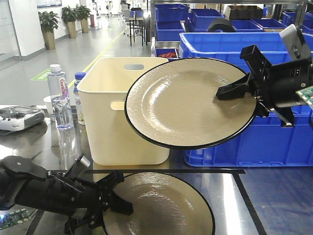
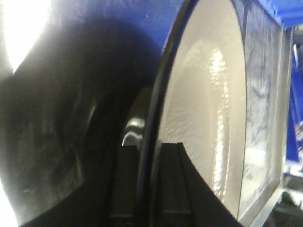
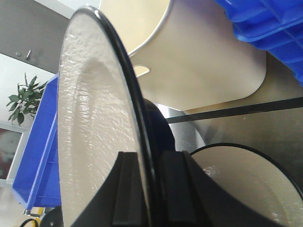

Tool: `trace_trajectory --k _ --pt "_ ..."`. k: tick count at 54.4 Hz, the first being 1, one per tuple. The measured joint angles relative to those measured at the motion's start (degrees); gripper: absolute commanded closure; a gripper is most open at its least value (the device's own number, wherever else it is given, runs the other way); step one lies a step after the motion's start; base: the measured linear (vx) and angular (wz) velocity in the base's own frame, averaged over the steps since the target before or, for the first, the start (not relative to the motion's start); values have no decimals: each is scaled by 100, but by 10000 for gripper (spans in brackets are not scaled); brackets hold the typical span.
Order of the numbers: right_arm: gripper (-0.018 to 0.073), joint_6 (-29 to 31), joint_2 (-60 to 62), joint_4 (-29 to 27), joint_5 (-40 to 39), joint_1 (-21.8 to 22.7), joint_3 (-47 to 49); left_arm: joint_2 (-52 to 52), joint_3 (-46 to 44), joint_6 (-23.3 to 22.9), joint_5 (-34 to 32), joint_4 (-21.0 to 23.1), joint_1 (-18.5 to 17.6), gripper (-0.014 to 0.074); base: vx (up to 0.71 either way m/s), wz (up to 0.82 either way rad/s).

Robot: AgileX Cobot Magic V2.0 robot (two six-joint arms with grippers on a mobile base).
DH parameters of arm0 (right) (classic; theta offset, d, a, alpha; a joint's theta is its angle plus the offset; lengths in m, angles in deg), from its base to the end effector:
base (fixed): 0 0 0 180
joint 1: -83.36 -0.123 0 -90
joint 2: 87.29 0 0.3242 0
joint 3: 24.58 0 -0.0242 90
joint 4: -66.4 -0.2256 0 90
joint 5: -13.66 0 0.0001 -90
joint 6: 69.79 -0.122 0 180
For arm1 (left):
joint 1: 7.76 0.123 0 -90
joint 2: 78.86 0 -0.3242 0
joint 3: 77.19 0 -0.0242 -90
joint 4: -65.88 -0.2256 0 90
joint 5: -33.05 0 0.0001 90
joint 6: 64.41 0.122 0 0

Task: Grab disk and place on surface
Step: 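Lower the left gripper's plate onto the table and release it, then lower the right gripper's plate onto the first plate and release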

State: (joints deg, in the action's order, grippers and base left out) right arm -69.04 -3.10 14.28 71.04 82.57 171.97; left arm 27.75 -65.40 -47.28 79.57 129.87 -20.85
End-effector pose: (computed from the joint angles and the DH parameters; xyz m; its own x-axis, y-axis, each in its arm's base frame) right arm 0.3251 0.0856 0.4616 -0.7695 0.4068 -0.4923 -0.1656 0.6173 0.7691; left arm 0.3306 -0.1586 0.2736 -0.9549 -0.2521 -0.1567 -0.0374 0.6260 -0.7790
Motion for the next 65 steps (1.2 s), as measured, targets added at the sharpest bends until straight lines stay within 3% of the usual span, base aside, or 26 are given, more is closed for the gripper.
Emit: trace_trajectory --k 10,18,32,44,56,65 --pt "567 0 0 147 6 0 0 -26 -7 -6 54 -905 0 46 0 0" --pt "567 0 0 154 54 0 0 -349 -7 -1 -28 -1454 168 -41 0 0" --pt "567 173 0 185 141 0 0 -1510 -7 6 -84 -1724 847 1 0 0" --pt "567 193 -221 239 133 -122 24 -2738 -7 217 -404 -1736 973 43 0 0" --pt "567 -15 -1226 794 62 -830 31 -3544 -7 268 -858 -1721 973 43 0 0" --pt "567 -23 -1700 912 2 -1346 23 -3641 -1 275 -901 -1721 973 43 0 0"
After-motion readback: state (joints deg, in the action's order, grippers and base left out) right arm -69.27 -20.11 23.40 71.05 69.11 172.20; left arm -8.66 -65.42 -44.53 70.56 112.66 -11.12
